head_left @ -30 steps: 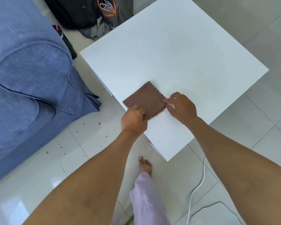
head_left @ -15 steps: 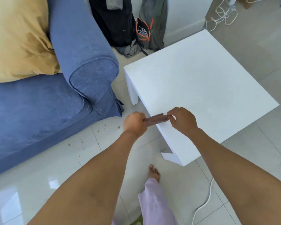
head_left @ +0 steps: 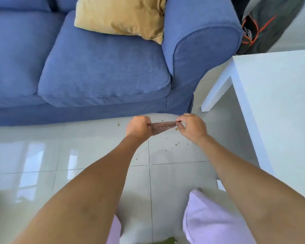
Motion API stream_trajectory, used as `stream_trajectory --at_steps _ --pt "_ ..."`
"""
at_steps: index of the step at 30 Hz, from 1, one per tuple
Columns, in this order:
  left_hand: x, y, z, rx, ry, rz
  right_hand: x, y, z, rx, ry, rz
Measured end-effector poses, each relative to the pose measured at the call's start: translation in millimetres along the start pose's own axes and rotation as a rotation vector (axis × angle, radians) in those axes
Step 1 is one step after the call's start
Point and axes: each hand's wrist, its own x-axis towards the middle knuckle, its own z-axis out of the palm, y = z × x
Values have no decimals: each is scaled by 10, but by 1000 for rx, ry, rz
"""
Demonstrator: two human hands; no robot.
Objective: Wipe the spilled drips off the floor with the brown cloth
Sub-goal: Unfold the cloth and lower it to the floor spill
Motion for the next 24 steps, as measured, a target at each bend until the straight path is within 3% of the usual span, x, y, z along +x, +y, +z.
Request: stream_trajectory --at_steps 7,12,17,24 --pt "504 -1221 954 -52 96 -97 479 128 1550 28 -25 -81" --pt "895 -1631 1421 -57 104 -69 654 352 2163 22 -18 -93" --pt "865 -1768 1404 -57 89 -28 576 357 2225 64 -22 -116" --pt "238 -1549 1002 -141 109 36 46 72 1667 124 40 -108"
